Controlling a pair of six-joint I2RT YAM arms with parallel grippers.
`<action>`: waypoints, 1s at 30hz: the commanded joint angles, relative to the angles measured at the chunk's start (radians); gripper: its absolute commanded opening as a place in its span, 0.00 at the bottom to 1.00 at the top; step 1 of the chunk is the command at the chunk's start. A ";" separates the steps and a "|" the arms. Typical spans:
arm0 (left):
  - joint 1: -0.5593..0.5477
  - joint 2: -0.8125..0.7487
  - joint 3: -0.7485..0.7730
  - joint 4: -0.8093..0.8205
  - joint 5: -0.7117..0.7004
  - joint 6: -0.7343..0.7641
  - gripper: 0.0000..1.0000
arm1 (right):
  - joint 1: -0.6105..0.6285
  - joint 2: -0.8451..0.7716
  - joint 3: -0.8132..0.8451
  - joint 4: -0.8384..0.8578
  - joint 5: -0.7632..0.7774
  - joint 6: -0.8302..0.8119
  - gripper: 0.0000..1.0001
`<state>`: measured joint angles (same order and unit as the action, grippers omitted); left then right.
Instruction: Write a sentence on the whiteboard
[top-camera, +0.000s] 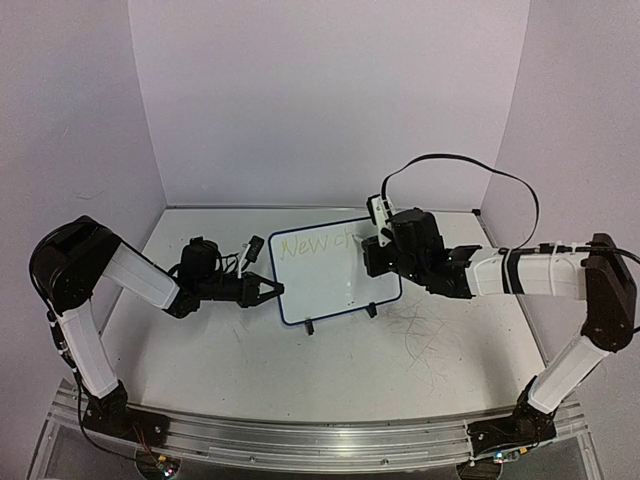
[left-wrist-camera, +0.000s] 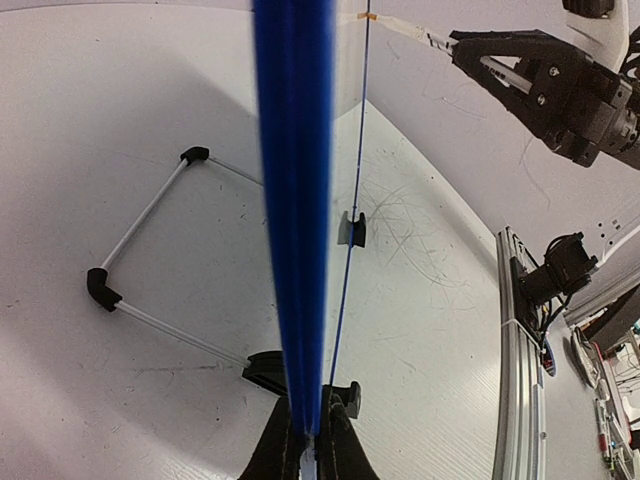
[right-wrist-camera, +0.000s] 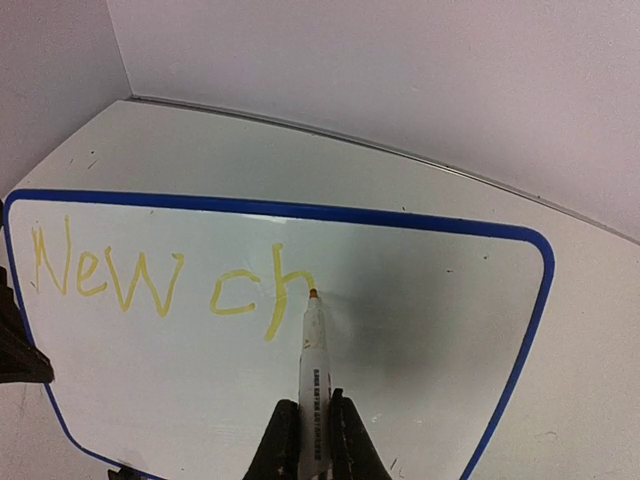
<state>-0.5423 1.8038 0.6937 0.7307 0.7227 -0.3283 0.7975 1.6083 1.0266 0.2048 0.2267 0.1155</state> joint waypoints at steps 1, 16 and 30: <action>-0.001 -0.010 0.032 -0.041 -0.052 0.037 0.00 | -0.002 -0.034 -0.022 -0.018 -0.002 0.022 0.00; -0.001 -0.012 0.029 -0.044 -0.055 0.038 0.00 | -0.002 -0.037 -0.042 -0.036 -0.016 0.030 0.00; -0.004 -0.015 0.027 -0.046 -0.066 0.034 0.00 | -0.004 -0.101 -0.008 0.007 -0.040 -0.010 0.00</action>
<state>-0.5426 1.8038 0.6941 0.7296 0.7223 -0.3279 0.7971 1.5785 0.9989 0.1822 0.1952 0.1307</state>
